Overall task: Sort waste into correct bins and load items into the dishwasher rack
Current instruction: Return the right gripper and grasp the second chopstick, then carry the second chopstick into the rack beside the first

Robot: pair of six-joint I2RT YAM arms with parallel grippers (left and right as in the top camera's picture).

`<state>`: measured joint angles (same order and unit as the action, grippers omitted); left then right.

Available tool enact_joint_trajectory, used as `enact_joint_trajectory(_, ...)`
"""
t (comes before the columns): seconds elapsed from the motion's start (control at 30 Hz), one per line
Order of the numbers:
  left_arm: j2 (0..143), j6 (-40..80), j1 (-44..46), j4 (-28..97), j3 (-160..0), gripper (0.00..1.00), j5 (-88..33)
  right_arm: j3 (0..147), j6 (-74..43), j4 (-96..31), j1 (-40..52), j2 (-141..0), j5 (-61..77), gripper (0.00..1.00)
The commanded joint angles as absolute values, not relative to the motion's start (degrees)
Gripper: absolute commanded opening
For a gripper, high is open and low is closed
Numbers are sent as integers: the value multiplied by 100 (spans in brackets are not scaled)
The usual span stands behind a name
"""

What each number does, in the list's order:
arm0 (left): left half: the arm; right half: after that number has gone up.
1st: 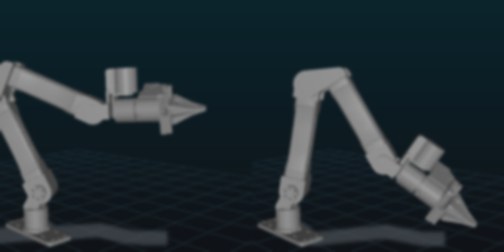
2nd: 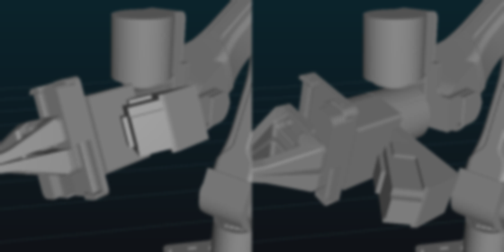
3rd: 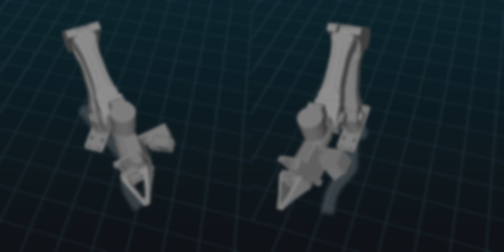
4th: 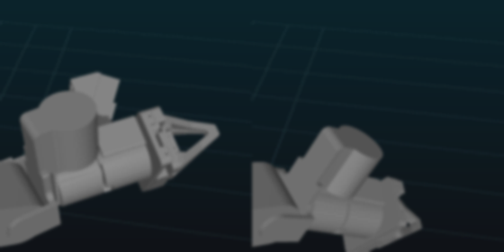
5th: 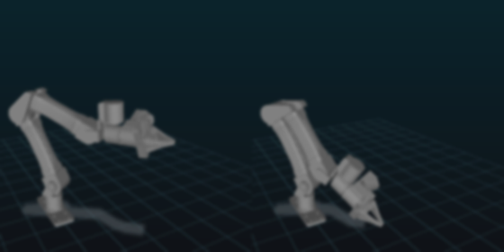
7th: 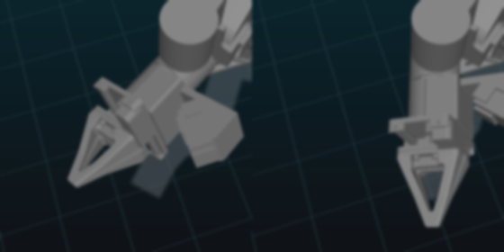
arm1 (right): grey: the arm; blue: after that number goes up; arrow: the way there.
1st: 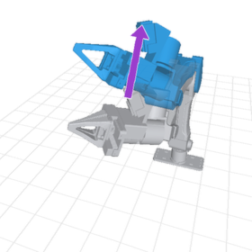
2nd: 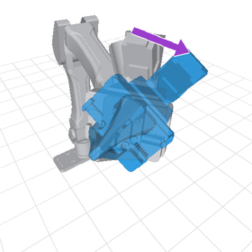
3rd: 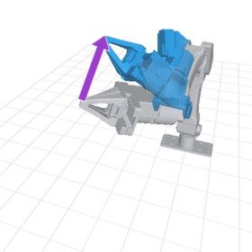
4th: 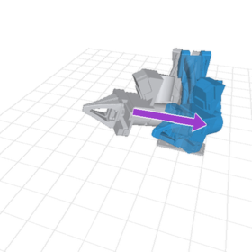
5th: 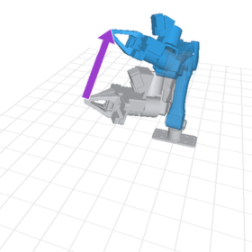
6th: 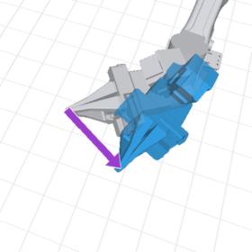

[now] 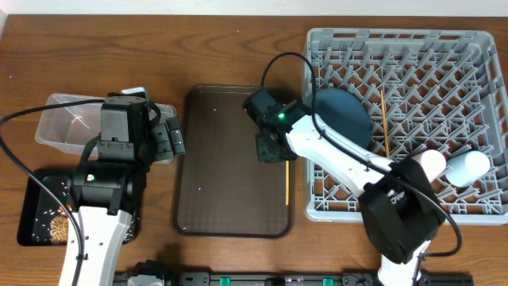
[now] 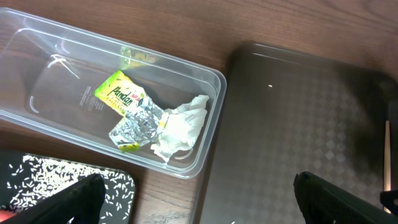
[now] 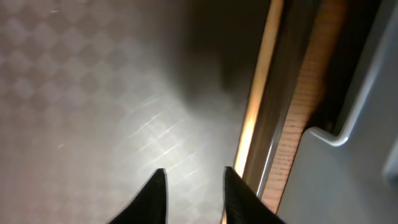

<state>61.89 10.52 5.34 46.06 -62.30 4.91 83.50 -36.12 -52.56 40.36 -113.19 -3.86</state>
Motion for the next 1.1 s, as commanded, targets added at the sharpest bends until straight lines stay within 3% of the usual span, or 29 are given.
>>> enact_joint_trajectory(0.0,6206,1105,504,4604,-6276,98,543,8344,-4034,-5249,3992,-11594,-642,28)
enact_joint_trajectory(0.63,6206,1105,504,4604,-6276,98,543,8346,-4016,-5570,3793,-11928,-436,33)
enact_joint_trajectory(1.0,6206,1105,504,4604,-6276,98,543,8300,-3430,-4558,3848,-12099,451,11)
enact_joint_trajectory(1.07,6206,1105,504,4604,-6276,98,543,8300,-3470,-4541,3844,-12184,436,2)
